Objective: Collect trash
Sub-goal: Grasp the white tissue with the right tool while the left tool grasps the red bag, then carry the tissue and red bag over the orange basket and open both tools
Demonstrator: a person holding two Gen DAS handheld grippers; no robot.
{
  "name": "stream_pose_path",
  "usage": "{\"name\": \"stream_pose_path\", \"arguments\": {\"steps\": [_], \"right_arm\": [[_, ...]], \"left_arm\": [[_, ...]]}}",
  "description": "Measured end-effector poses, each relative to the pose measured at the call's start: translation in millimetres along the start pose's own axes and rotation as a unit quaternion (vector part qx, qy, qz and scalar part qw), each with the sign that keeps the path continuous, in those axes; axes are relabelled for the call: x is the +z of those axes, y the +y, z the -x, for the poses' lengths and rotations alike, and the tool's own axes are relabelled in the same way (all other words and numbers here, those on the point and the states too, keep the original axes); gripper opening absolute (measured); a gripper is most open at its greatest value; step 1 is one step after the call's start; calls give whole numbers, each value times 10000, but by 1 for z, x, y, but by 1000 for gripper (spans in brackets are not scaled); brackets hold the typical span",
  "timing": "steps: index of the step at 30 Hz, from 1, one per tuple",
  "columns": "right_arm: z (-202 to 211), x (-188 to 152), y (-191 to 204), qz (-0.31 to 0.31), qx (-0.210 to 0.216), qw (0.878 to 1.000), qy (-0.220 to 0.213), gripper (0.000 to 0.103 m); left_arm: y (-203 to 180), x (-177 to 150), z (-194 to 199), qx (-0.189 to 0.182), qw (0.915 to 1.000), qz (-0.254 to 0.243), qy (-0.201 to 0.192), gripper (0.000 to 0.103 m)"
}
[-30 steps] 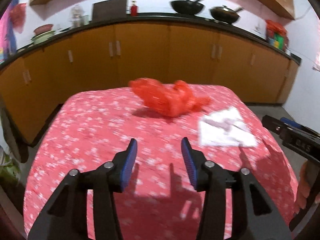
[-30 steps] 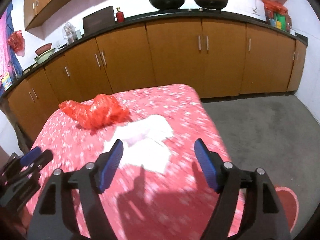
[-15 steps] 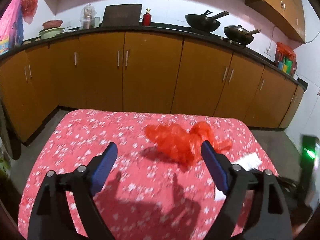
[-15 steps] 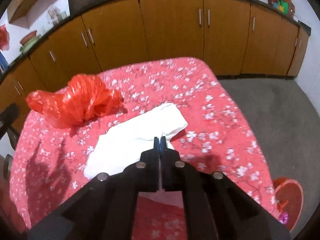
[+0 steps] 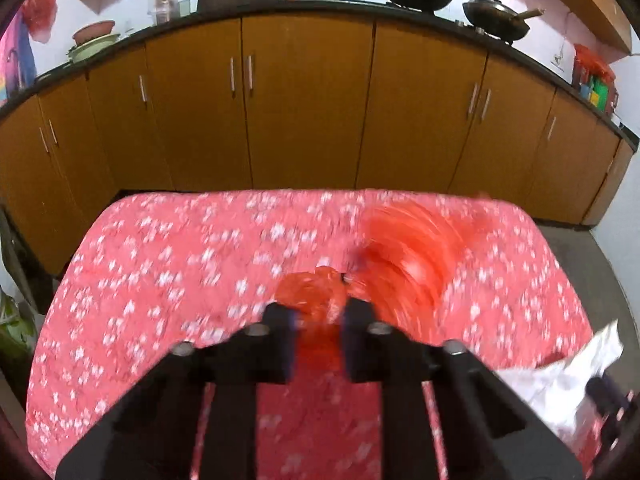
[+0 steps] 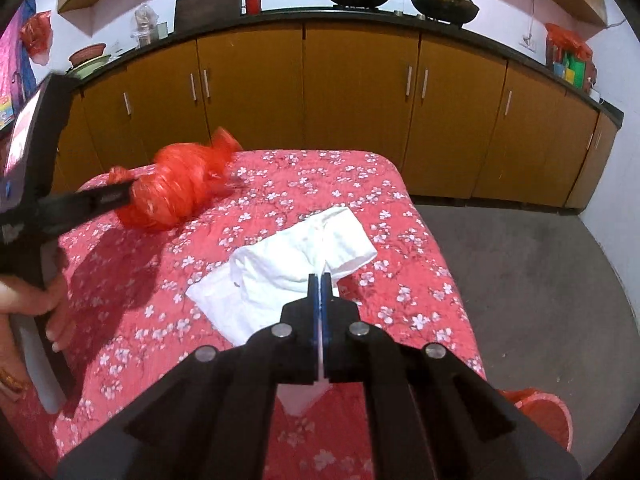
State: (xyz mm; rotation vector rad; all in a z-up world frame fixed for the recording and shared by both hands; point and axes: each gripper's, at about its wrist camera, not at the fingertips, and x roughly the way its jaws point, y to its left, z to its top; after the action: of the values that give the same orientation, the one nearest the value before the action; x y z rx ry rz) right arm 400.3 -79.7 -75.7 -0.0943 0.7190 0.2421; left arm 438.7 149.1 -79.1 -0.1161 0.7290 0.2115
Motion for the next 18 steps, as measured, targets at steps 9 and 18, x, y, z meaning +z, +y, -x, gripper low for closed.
{"name": "stream_pose_path", "arguments": {"steps": [9, 18], "right_arm": [[38, -20, -9, -144, -10, 9998, -146, 3], [94, -38, -19, -12, -215, 9987, -452, 3]], "left_arm": [[26, -55, 89, -223, 9985, -422, -256, 8], [24, -86, 153, -373, 9976, -349, -472, 8]]}}
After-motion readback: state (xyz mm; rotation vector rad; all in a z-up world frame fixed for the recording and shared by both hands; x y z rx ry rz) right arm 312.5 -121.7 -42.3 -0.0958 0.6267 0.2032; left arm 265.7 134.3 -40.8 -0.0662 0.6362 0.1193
